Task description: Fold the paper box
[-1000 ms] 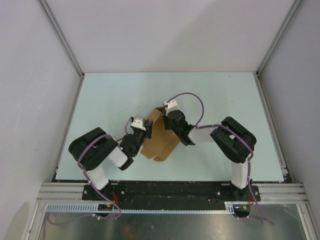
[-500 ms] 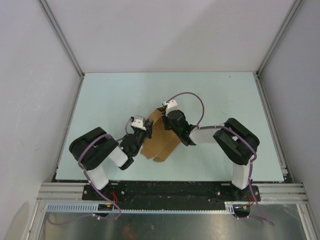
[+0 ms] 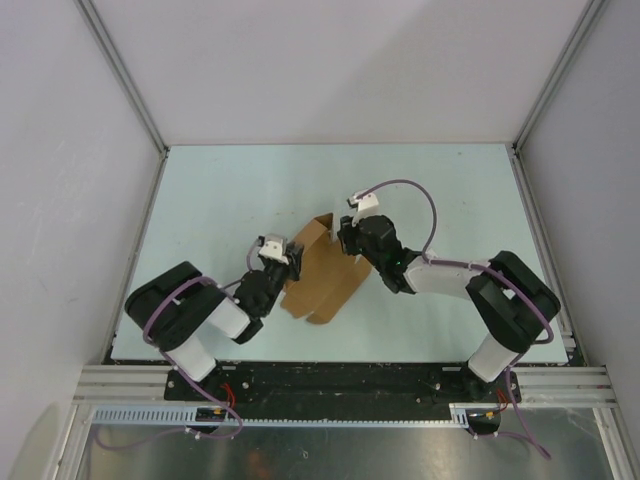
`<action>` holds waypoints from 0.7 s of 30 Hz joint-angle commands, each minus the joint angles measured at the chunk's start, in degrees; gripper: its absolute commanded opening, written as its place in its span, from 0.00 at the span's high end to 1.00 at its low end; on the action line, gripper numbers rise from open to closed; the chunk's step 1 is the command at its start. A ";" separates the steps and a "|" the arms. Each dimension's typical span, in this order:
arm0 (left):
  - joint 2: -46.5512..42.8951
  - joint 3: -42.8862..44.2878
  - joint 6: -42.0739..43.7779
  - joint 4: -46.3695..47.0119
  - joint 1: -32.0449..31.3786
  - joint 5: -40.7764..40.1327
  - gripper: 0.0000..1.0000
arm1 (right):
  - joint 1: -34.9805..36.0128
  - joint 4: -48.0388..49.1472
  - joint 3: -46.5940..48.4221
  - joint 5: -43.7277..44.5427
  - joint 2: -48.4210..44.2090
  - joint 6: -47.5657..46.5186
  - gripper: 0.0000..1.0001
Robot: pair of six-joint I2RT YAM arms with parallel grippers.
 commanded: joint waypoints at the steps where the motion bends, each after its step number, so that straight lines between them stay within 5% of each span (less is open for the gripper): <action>1: -4.57 -2.97 -0.31 -8.68 -0.29 0.66 0.67 | -1.12 -0.78 -0.57 -1.00 -4.47 0.18 0.60; 12: -14.07 -4.38 -0.75 -12.90 -0.73 2.41 0.66 | -2.96 -1.14 -3.12 -3.89 -5.88 1.14 0.57; 21: -19.52 -1.75 -0.31 -18.61 -0.99 4.87 0.66 | -7.09 7.38 -5.32 -11.61 0.43 3.60 0.74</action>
